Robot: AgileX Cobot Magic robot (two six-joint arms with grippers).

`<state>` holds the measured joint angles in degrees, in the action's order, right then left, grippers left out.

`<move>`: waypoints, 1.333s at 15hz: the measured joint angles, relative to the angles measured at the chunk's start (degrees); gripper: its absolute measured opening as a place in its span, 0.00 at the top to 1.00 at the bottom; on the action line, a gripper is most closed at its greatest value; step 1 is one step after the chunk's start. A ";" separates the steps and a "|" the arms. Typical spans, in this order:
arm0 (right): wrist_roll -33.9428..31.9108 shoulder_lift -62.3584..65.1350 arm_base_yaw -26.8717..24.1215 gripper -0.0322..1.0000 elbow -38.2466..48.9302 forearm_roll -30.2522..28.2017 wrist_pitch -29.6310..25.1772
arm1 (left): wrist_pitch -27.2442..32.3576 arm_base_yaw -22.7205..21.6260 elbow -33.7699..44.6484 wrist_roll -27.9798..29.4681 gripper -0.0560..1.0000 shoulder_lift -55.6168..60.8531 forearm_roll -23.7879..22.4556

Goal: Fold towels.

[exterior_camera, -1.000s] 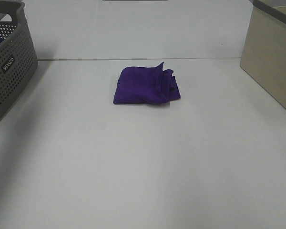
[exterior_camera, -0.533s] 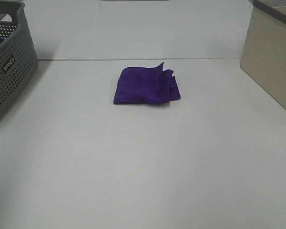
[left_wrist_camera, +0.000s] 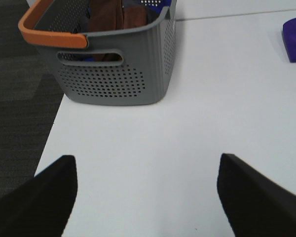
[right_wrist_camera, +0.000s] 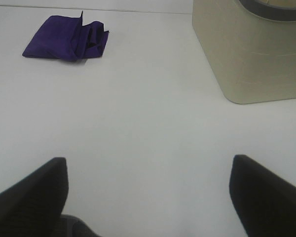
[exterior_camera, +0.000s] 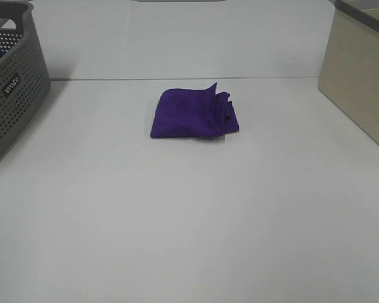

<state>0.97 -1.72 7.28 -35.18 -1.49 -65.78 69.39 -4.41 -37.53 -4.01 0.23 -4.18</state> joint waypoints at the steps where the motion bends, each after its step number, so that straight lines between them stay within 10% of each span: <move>1: 1.15 1.95 0.00 0.14 3.50 0.00 1.15 | 0.17 0.00 1.95 0.00 0.26 0.06 0.57; 8: 1.89 1.95 0.00 0.14 6.42 0.00 5.27 | -8.88 0.00 8.48 -2.29 0.26 0.11 10.31; 20: 1.89 1.95 0.00 0.14 6.42 0.00 5.33 | -9.11 0.00 8.48 -2.58 0.26 0.11 10.43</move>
